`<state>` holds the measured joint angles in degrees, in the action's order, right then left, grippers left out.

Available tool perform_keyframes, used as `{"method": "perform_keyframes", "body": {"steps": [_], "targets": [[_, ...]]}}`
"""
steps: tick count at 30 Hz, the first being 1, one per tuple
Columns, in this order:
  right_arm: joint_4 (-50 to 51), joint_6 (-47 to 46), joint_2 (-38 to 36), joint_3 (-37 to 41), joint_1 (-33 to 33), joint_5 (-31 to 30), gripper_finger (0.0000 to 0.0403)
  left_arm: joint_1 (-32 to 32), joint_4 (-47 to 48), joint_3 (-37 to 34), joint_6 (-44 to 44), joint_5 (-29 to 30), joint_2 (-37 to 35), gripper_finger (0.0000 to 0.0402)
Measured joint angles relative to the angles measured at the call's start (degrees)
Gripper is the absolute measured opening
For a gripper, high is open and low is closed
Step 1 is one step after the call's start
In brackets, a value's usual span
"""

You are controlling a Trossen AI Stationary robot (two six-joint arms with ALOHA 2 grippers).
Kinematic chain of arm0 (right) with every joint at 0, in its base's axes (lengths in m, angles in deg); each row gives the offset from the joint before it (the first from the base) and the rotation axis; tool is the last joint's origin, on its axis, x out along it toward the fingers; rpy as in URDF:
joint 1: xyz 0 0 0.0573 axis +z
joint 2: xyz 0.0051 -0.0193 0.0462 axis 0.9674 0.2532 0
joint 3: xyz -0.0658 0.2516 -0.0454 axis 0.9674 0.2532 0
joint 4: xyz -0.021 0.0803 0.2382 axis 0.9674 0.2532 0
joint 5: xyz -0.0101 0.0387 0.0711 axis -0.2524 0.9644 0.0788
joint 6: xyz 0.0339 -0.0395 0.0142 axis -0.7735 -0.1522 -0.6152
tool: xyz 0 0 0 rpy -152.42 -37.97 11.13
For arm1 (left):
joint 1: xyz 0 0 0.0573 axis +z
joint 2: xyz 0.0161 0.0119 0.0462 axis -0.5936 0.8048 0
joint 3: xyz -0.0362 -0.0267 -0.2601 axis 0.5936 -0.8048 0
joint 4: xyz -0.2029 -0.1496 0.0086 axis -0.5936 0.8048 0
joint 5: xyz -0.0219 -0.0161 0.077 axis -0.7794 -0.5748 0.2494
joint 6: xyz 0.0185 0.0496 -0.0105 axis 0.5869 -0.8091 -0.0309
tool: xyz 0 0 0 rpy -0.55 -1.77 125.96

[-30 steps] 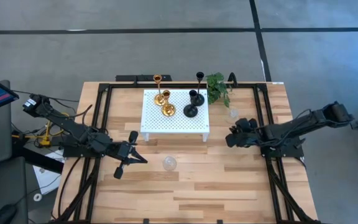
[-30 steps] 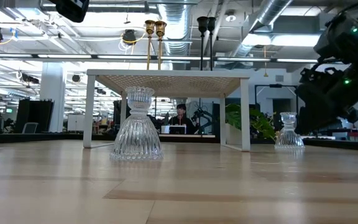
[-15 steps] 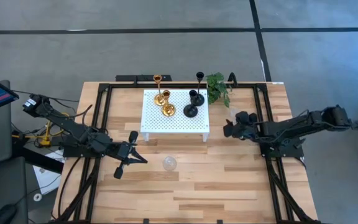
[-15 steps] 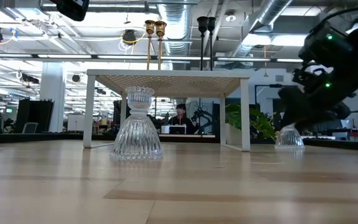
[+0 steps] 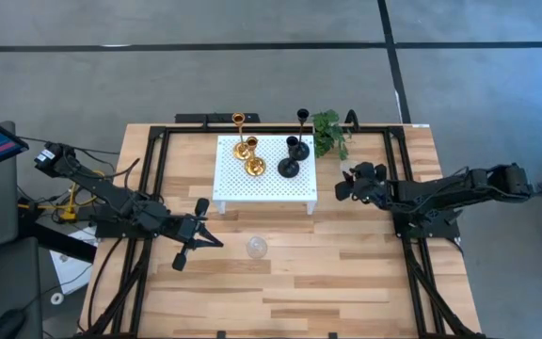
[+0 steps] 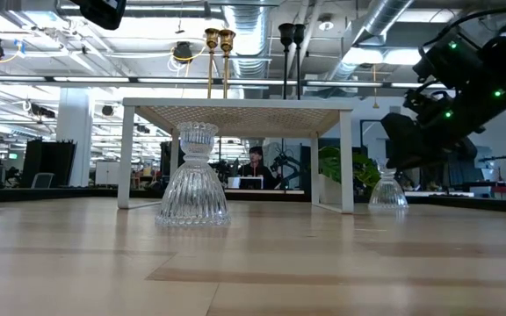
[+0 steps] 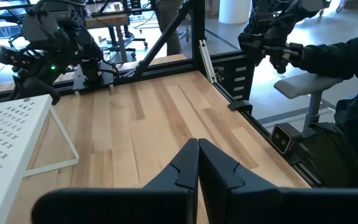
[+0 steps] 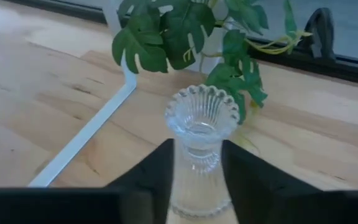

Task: Pick & Place candle stick holders
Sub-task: Put the top transparent glass candle holder on the shelf

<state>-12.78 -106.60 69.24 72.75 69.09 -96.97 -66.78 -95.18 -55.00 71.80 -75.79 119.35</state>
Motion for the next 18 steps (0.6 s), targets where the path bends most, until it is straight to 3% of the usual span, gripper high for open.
{"method": "perform_keyframes", "body": {"steps": [4,7,15,18], "targets": [[-0.05,0.07,0.00,0.00,0.65,0.58,0.0063,0.00,0.00,0.00,0.00,-0.02,0.00,0.0007],[-0.87,1.97,0.00,0.00,1.03,3.68,0.0043,0.00,0.00,0.00,0.00,-0.02,0.00,0.0005],[-0.72,3.43,0.00,0.00,1.03,23.54,0.0057,0.00,0.00,0.00,0.01,-0.02,0.00,0.0009],[-0.68,5.60,0.00,0.00,1.01,26.84,0.0066,0.00,0.00,0.00,0.02,-0.02,0.00,0.0006]]}}
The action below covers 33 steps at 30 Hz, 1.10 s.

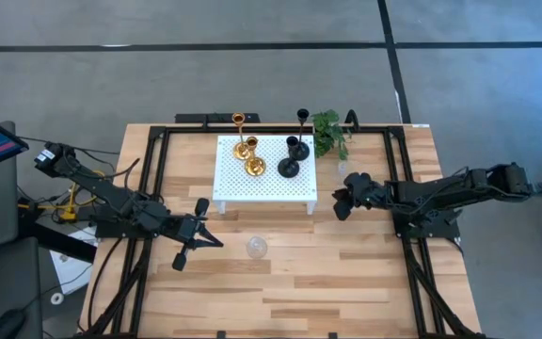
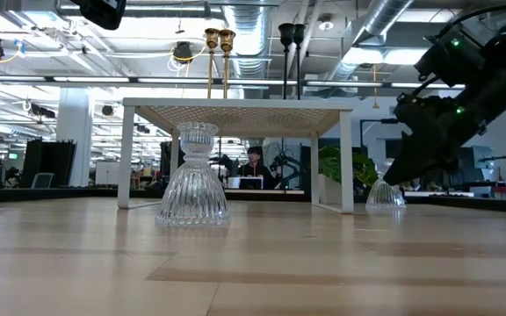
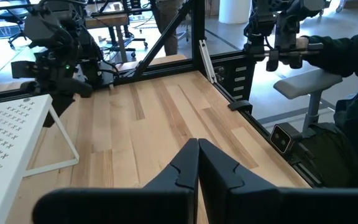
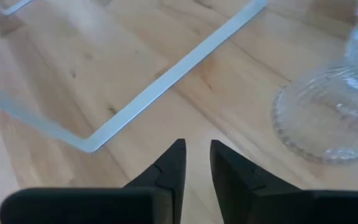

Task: Pick & Place candle stick holders
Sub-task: Put the top transparent glass candle holder on the shelf

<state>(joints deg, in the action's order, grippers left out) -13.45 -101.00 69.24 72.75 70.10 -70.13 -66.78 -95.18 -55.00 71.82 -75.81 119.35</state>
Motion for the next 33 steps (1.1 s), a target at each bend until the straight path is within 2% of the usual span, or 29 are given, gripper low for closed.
{"method": "perform_keyframes", "body": {"steps": [6,13,19,23,33], "targets": [[0.07,1.94,0.00,0.00,0.00,0.24,0.0098,0.00,0.00,0.00,0.39,0.00,0.00,0.0006],[2.91,1.13,0.00,0.00,-0.25,-0.21,0.0189,0.00,0.07,0.00,0.42,0.00,0.00,0.0007],[2.42,-1.53,0.00,0.01,-2.08,-9.82,0.0264,0.00,0.39,0.00,0.42,0.00,0.00,0.0009],[-0.82,0.20,0.00,0.00,-4.05,-10.32,0.0280,0.00,0.44,0.00,0.42,0.00,0.00,0.0008],[-3.26,0.46,0.00,0.01,-10.19,-10.32,0.0282,0.02,0.44,0.00,-1.07,0.00,0.00,0.0009]]}}
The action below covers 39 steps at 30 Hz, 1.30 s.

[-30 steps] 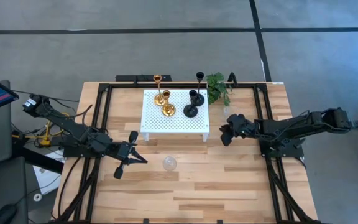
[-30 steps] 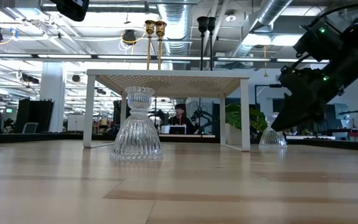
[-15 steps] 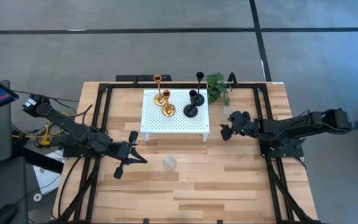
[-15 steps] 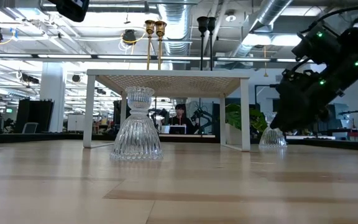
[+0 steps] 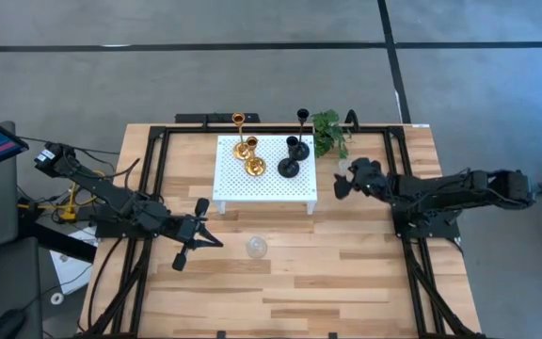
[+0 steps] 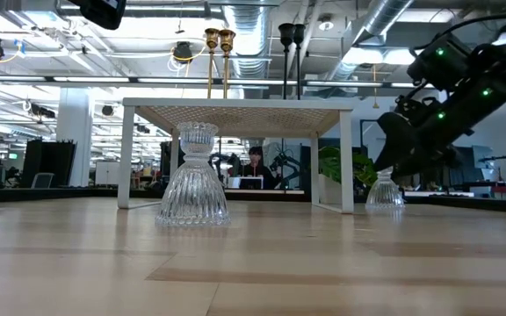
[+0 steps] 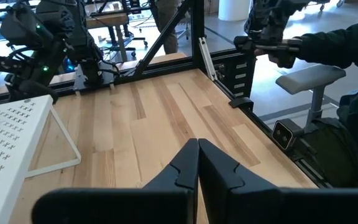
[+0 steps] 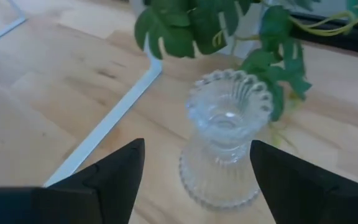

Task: Pick & Place candle stick holders
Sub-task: Put the top transparent glass candle holder on the shelf

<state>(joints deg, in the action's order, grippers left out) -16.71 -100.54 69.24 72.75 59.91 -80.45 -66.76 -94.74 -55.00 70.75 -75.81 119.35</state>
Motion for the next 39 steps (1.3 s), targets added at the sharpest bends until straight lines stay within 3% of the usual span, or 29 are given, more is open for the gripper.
{"method": "perform_keyframes", "body": {"steps": [20,33,39], "targets": [[-4.61,2.99,0.00,-0.01,-5.67,1.75,0.0282,-0.02,-0.02,0.00,-1.53,0.02,0.00,0.0008],[-6.18,2.95,0.12,0.01,-5.79,2.31,0.0282,-0.02,-0.46,0.00,-1.53,0.02,0.02,0.0009],[-8.62,2.96,5.83,0.01,-5.67,2.29,0.0282,-0.01,-0.47,0.00,-1.53,0.02,0.00,0.0007]]}}
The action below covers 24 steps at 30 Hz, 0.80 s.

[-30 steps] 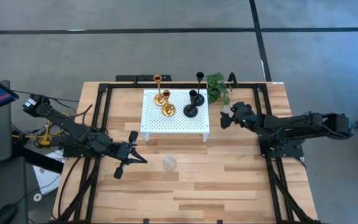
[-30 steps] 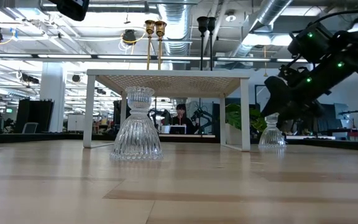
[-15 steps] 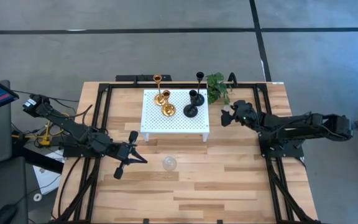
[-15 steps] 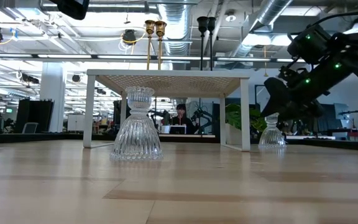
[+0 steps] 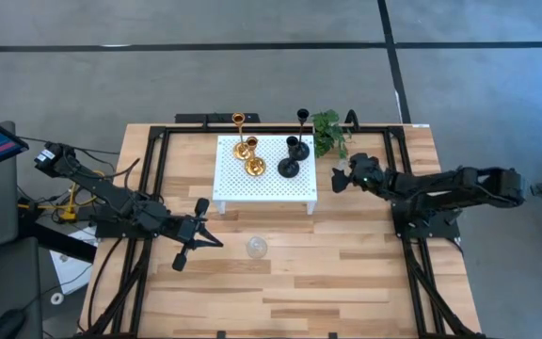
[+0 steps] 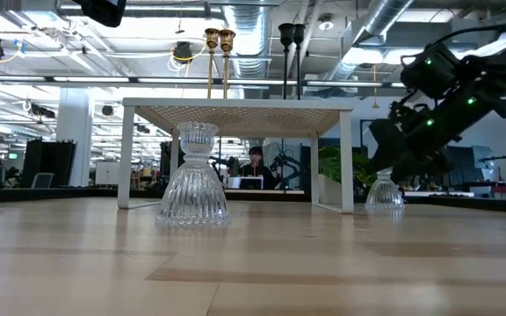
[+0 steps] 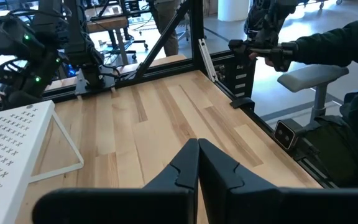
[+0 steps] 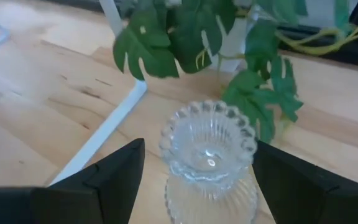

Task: Pick & Place candle stick holders
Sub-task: Put the top transparent glass candle holder on the shelf

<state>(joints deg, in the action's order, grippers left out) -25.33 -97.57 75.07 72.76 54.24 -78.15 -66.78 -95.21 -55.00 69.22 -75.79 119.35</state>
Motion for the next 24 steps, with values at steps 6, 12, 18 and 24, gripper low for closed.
{"method": "perform_keyframes", "body": {"steps": [6,12,18,24], "targets": [[-9.31,2.85,7.83,0.00,0.05,-0.74,0.0281,0.01,0.02,0.00,0.00,0.00,0.00,0.0009],[-13.05,3.02,12.30,-0.02,0.05,-0.85,0.0252,0.01,0.02,0.00,0.00,-0.01,0.01,0.0007],[-13.69,3.03,12.55,-0.02,1.01,-0.98,0.0154,0.02,0.02,0.00,0.63,-0.02,0.01,0.0009],[-12.95,3.83,9.95,0.00,3.96,-0.66,0.0115,0.02,0.06,0.00,2.18,-0.02,0.00,0.0007]]}}
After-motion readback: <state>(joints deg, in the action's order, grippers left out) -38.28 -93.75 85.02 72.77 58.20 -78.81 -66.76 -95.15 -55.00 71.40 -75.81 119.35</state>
